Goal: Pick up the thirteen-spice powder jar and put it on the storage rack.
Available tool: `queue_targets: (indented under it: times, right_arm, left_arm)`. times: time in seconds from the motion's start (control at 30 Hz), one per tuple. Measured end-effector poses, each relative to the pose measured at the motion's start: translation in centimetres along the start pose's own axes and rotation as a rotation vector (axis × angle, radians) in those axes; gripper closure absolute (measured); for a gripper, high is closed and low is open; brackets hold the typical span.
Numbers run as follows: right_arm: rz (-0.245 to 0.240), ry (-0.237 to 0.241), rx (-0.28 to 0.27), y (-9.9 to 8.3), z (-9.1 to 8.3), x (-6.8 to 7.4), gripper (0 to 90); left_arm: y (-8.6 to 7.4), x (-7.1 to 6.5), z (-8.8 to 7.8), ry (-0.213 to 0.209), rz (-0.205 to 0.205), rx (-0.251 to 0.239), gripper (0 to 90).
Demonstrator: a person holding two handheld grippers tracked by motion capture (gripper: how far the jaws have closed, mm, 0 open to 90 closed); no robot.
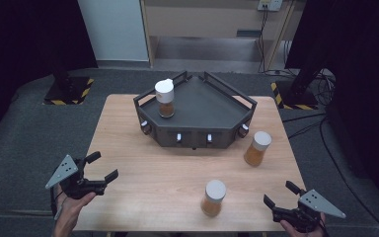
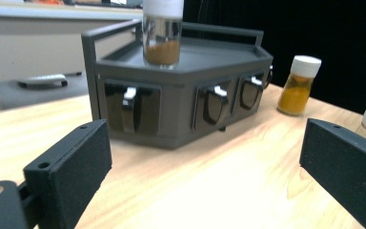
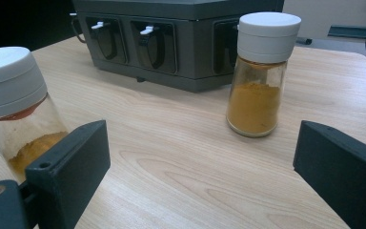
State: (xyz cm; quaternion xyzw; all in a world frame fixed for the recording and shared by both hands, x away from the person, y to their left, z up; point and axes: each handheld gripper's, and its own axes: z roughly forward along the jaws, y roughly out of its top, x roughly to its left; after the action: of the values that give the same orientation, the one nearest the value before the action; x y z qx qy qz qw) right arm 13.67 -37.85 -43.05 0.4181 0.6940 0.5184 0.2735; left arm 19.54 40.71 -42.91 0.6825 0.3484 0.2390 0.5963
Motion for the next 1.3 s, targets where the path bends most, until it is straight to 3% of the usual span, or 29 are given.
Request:
queue_targets:
  times: [0.23,0.47,0.9,1.1,1.3]
  right_arm:
    - [-0.001,0.0,0.0,0.0,0.0,0.0,5.0]
    - [-0.001,0.001,0.0,0.0,0.0,0.0,5.0]
    - [-0.007,0.005,0.001,0.0,0.1,0.0,5.0]
    - [-0.005,0.002,0.001,0.0,0.1,0.0,5.1]
    - [0.0,0.001,0.003,0.0,0.1,0.0,5.1]
  left_arm:
    - [-2.2,-0.3,-0.6,0.007,-0.004,-0.005,3.4]
    - [-3.3,-0.4,-0.6,0.004,0.01,-0.001,3.4]
    - [-3.9,-0.3,-0.8,-0.007,0.013,0.037,1.4]
    - [-4.6,0.4,-1.0,-0.031,0.0,0.001,0.5]
    - [-4.6,0.7,-1.1,-0.035,0.006,0.0,0.5]
